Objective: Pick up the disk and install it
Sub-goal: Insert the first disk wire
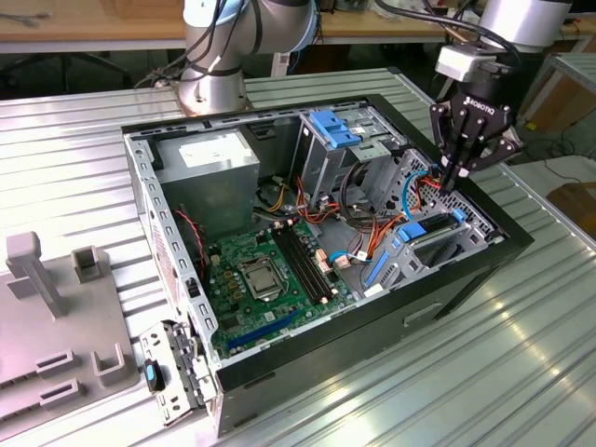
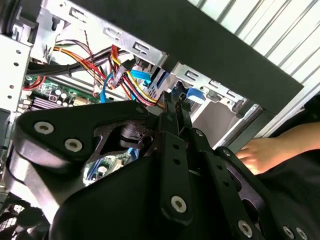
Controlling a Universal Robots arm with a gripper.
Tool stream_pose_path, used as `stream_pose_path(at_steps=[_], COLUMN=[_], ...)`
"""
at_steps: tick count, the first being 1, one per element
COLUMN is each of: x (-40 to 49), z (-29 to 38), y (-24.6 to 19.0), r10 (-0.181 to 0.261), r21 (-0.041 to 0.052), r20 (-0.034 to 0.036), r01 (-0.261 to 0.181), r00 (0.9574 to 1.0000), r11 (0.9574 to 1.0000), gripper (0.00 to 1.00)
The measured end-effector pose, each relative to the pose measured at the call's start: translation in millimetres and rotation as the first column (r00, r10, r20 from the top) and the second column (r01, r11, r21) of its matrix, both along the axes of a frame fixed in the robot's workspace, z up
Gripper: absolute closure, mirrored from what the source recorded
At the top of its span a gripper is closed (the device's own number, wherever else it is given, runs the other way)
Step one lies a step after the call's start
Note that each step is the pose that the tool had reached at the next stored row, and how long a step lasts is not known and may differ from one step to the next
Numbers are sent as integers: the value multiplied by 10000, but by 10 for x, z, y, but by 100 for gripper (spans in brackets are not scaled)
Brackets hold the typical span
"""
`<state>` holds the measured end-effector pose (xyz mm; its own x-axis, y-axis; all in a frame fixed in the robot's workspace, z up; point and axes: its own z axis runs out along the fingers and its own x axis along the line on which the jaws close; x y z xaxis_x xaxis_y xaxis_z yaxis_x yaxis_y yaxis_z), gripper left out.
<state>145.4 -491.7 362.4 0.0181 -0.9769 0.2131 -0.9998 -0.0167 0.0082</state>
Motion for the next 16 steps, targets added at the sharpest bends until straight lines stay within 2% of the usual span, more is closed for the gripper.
stream_pose_path(at_steps=[2, 3, 5, 7, 8, 9, 10, 11, 12, 14, 15, 16], x=[-23, -29, -29, -30, -30, -30, -30, -30, -30, -31, -35, -38], z=[-15, -23, -24, -29, -34, -38, -47, -57, -59, -61, -62, -66], y=[-20, -36, -56, -83, -107, -119, -148, -185, -202, -241, -255, -291], r10=[-1, -1, 0, -8, -14, -19, -26, -29, -30, -30, -32, -30], r21=[23, 103, 466, 736, 917, 970, 1073, 1216, 1317, 1763, 1899, 2047], r20=[3, 4, 4, 4, 4, 3, 4, 3, 3, 1, 1, 3], r01=[1, 1, 0, 8, 14, 18, 26, 28, 30, 30, 31, 29], r00=[10000, 10000, 10000, 10000, 10000, 10000, 10000, 10000, 10000, 10000, 10000, 10000], r11=[10000, 9999, 9989, 9973, 9958, 9953, 9942, 9926, 9913, 9843, 9818, 9788], gripper=[83, 83, 83, 83, 83, 83, 83, 83, 83, 83, 83, 83])
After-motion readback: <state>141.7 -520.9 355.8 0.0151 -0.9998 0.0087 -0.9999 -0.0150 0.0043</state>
